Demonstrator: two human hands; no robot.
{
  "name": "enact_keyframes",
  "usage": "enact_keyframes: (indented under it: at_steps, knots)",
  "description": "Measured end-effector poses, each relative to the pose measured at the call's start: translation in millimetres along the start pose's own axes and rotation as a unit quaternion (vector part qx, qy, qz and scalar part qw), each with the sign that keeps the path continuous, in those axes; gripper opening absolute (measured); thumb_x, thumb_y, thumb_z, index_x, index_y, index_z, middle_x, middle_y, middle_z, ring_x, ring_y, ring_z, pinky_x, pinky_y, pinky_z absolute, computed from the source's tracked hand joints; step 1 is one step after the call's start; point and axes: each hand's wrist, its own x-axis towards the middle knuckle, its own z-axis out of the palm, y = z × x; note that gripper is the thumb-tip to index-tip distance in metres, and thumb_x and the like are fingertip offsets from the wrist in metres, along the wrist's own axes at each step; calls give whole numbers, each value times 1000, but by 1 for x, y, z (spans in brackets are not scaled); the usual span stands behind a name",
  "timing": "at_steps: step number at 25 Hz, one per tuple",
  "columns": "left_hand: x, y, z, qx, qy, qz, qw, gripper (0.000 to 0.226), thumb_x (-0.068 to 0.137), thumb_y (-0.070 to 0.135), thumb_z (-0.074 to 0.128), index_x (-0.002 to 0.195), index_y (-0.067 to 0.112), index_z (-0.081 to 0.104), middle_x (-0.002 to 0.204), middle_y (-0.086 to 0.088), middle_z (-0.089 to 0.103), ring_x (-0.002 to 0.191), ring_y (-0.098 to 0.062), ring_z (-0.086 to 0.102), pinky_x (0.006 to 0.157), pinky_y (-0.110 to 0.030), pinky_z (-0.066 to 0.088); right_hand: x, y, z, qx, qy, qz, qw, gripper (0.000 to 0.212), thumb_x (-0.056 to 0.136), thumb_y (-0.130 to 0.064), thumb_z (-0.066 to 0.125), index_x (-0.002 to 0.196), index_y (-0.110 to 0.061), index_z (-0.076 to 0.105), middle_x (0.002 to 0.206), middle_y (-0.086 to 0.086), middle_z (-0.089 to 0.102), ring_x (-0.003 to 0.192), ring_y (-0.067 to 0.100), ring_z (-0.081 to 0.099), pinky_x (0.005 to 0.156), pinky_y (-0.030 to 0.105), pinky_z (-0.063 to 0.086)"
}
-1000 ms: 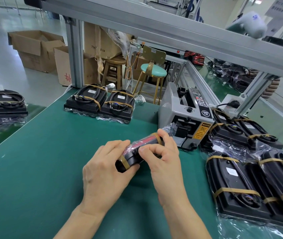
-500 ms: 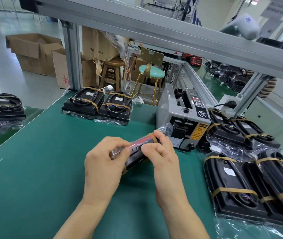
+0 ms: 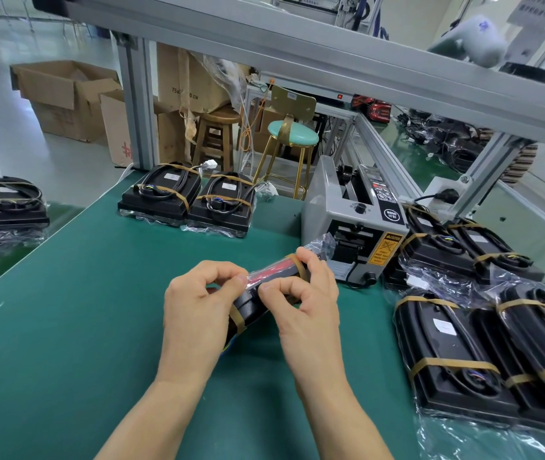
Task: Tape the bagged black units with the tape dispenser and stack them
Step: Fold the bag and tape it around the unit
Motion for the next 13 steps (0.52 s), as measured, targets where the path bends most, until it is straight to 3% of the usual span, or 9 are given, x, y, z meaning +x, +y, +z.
enact_keyframes:
  at_steps: [8,13]
  knots:
    - [-1,3,2,5,7,0,1000,8,68,24,67,73,23,73,68,-2,68,74,-41,64,75,-58,54,0,-4,1,19,-17,0,1000,17,82,-26,69,65,-27,67,134,-36,30,142,-1,13,118,46,10]
    - [-3,4,2,21,9,12,1000,13,76,11,72,73,24,72,70,1,69,71,-31,65,75,-58,54,0,-3,4,-3,-7,6,1000,21,83,-24,70,62,-20,68,144,-24,32,141,-3,9,119,45,9]
